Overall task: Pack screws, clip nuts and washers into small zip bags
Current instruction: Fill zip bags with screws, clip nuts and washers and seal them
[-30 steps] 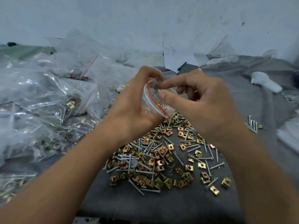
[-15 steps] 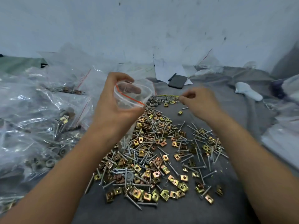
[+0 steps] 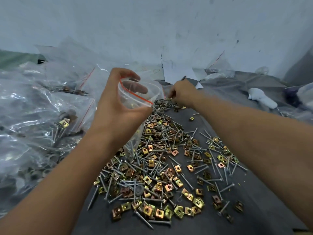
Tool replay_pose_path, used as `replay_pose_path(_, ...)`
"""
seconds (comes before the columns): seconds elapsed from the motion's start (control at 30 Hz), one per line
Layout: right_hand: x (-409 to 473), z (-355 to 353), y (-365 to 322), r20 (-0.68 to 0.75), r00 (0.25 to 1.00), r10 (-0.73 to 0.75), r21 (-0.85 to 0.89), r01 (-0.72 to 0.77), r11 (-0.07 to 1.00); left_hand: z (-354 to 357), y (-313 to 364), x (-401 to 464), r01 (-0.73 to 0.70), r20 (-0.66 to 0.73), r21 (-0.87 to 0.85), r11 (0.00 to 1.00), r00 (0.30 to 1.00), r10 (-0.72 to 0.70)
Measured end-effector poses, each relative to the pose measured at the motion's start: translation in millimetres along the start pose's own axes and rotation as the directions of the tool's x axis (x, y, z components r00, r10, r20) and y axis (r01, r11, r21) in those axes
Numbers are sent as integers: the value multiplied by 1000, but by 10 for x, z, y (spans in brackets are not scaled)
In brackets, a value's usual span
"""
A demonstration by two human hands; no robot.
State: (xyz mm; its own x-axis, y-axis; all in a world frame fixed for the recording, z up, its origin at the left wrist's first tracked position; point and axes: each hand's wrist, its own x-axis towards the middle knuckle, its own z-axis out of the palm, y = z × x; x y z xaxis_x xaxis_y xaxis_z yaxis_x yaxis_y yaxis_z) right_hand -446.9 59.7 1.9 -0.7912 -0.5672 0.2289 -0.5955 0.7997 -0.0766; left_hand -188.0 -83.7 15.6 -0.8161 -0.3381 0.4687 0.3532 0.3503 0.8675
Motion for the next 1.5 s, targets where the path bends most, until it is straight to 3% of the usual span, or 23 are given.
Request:
replay_pose_path(0.37,-184,167,210,-52,998,-44,113,50,992,-49,-49,30,-87,10,86,993,996,86)
replay_pose_path(0.57,-49,167,227,58,997,-59,22,57,998,-34,-61,40,-77,16,91,993,997,76)
replay_pose_path(0.9,-56,162,272,25,998,53,56,-55,997,-32,-72,39,-64,24,81,995,998,63)
replay_pose_path(1.03,-44,124,313,6,975,221,159,-219,963,-49,-47,26,-58,21,86,995,998,57)
replay_pose_path(1.1,-90,137,378,-5,911,412,424,-371,826,-60,-31,20,-52,20,80,995,998,51)
replay_pose_path(1.17,-174,130,409,83,849,522,747,-400,531,-63,-21,20,-49,14,69,996,999,48)
replay_pose_path(1.23,-270,26,375,209,833,513,951,-296,93,-63,-20,28,-47,11,59,997,999,47)
replay_pose_path(1.33,-548,-190,338,378,831,407,834,-115,-540,-64,-16,28,-44,9,39,998,999,43)
replay_pose_path(1.4,-870,-254,301,404,850,339,688,-38,-725,-68,-7,33,-36,-3,13,999,999,36)
replay_pose_path(1.5,-1328,-237,188,428,842,329,616,-5,-788,-59,-16,39,-27,-17,-10,1000,1000,27)
